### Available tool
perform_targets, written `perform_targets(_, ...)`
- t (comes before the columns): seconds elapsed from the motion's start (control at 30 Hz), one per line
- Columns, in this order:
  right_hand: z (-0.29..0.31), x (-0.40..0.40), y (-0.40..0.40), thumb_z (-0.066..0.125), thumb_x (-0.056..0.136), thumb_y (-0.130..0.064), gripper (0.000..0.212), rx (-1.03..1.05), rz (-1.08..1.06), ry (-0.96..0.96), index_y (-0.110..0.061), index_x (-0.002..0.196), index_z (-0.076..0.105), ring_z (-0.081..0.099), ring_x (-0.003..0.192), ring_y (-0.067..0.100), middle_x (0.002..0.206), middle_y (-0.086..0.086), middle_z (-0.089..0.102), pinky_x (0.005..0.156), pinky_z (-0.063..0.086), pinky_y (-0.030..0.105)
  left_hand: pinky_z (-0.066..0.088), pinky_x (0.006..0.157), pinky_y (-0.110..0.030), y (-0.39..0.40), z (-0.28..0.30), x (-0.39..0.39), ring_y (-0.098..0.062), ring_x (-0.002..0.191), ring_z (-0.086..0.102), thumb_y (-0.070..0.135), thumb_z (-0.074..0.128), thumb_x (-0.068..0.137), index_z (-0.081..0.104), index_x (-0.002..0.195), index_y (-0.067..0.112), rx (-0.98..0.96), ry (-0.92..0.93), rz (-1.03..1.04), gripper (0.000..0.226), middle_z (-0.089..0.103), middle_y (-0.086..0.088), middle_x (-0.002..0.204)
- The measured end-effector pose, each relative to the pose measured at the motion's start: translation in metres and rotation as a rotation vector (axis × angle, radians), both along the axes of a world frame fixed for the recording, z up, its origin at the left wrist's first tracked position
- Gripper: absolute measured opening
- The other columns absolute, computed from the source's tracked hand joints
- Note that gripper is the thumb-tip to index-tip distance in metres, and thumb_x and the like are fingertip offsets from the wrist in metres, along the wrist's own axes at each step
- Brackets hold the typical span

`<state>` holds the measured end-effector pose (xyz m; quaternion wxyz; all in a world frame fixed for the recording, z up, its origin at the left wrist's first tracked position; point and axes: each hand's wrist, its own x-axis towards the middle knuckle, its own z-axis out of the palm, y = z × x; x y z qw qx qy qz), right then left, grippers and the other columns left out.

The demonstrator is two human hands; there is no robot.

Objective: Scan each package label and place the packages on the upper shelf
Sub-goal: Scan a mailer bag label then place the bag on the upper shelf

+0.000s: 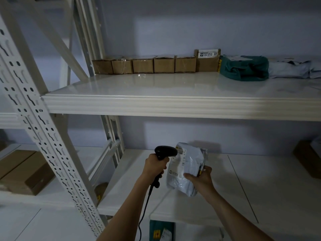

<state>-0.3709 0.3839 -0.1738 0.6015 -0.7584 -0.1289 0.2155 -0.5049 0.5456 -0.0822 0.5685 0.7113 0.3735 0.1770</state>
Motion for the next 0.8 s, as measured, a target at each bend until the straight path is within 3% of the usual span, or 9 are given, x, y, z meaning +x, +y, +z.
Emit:
perform_targets(0.2, 0.003, 0.002, 0.0, 0.092, 0.068, -0.024, 0.082, -0.002, 0.011, 0.047, -0.021, 0.121, 0.03, 0.063, 0.095, 0.007, 0.109, -0.008, 0.061, 0.072, 0.05, 0.023, 0.051, 0.053, -0.029, 0.011, -0.024, 0.001, -0.022, 0.053, 0.058, 0.011, 0.064, 0.082, 0.064, 0.088, 0.004, -0.103, 0.014, 0.009, 0.01, 0.065, -0.011, 0.071)
perform_targets(0.37, 0.003, 0.006, -0.003, 0.089, 0.072, -0.023, 0.076, 0.031, -0.018, 0.193, -0.006, 0.13, 0.045, 0.069, 0.102, 0.026, 0.117, 0.008, 0.068, 0.091, 0.058, 0.05, 0.053, 0.07, -0.041, 0.022, -0.074, -0.008, -0.029, 0.062, 0.057, -0.01, 0.059, 0.085, 0.056, 0.091, -0.006, -0.369, 0.009, 0.125, 0.008, 0.056, -0.018, 0.074)
perform_targets(0.57, 0.0, 0.016, -0.014, 0.085, 0.075, -0.029, 0.052, 0.029, -0.026, 0.432, -0.006, 0.118, 0.066, 0.069, 0.103, 0.037, 0.112, 0.015, 0.073, 0.094, 0.055, 0.058, 0.054, 0.093, -0.05, 0.032, -0.13, -0.018, -0.04, 0.099, 0.065, 0.009, 0.076, 0.083, 0.065, 0.104, -0.014, -0.416, 0.16, 0.363, 0.033, 0.066, -0.027, 0.101)
perform_targets(0.8, -0.023, 0.031, -0.028, 0.08, 0.08, -0.035, 0.054, 0.099, 0.019, 0.581, -0.006, 0.124, 0.066, 0.072, 0.104, 0.036, 0.11, 0.014, 0.076, 0.099, 0.053, 0.054, 0.055, 0.091, -0.045, 0.032, -0.147, -0.002, -0.038, 0.099, 0.066, 0.019, 0.078, 0.082, 0.069, 0.1, -0.009, -0.347, 0.316, 0.312, 0.034, 0.069, -0.026, 0.103)
